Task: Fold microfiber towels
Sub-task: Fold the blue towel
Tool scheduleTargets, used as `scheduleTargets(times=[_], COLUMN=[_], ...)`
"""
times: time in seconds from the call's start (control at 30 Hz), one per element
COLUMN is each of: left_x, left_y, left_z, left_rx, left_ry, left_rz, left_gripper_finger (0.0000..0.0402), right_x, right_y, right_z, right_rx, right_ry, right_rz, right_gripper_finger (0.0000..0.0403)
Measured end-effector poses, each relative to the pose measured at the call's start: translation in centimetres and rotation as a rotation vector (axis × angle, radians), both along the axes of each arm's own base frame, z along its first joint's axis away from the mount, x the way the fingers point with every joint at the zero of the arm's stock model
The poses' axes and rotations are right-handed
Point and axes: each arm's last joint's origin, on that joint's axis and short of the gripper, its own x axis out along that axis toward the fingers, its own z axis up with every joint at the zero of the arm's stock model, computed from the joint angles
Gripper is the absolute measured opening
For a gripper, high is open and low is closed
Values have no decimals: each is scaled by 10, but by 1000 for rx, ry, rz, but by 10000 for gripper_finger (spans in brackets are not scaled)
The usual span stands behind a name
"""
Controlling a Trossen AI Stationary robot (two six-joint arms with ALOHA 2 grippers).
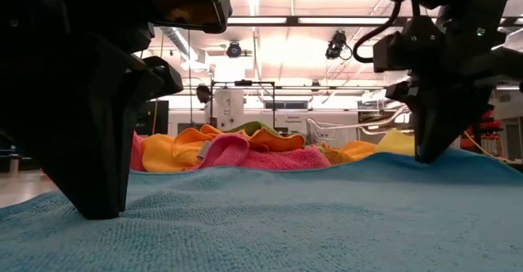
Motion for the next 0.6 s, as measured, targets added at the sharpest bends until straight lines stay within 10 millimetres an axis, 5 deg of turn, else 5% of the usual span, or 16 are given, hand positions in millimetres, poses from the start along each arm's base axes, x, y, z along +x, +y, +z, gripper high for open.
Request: scheduleTargets(times=[0.3, 0.6], left_x=[0, 1], left_y=[0, 0], left_z=[0, 0], left_rx=[-4, -6], left_ry=[-5, -7], left_rz=[0, 0], left_gripper_finger=[26, 21], right_x=[-7, -13], right_y=[-2, -13], right_z=[-2, -2], right_rx=[-29, -62], right_ry=[93, 160], right_rz=[76, -24], right_gripper_finger=[106, 173])
